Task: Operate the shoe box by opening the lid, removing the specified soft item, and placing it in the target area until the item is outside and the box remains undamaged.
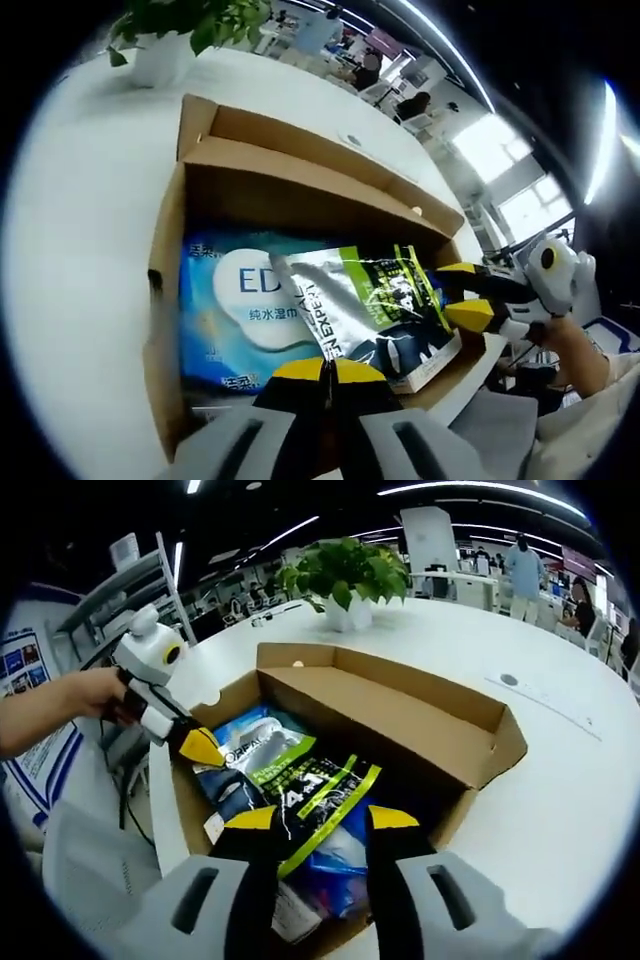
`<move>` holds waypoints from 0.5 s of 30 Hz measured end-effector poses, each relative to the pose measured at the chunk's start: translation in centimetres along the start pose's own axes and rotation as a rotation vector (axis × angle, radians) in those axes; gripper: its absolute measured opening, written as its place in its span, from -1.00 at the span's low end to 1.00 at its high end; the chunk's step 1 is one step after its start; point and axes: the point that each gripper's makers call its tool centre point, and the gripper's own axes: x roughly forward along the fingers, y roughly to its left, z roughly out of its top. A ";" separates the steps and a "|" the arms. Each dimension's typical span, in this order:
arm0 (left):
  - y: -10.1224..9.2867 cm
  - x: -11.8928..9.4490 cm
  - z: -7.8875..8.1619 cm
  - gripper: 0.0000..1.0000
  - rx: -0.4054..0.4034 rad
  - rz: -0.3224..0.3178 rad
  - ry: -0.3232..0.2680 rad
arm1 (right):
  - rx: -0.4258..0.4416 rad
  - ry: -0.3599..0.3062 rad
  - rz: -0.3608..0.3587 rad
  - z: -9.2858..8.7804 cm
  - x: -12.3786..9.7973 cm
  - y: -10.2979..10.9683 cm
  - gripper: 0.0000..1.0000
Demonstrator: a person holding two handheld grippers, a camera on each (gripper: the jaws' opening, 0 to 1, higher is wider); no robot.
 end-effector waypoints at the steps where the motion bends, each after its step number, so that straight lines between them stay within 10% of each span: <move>1: 0.0 0.0 0.0 -0.99 0.000 0.000 0.000 | 0.005 0.010 0.004 -0.1 0.2 0.0 -0.38; 15: 0.2 0.3 0.0 -0.99 0.002 -0.006 -0.007 | 0.007 0.065 -0.005 -0.7 1.4 -0.1 -0.58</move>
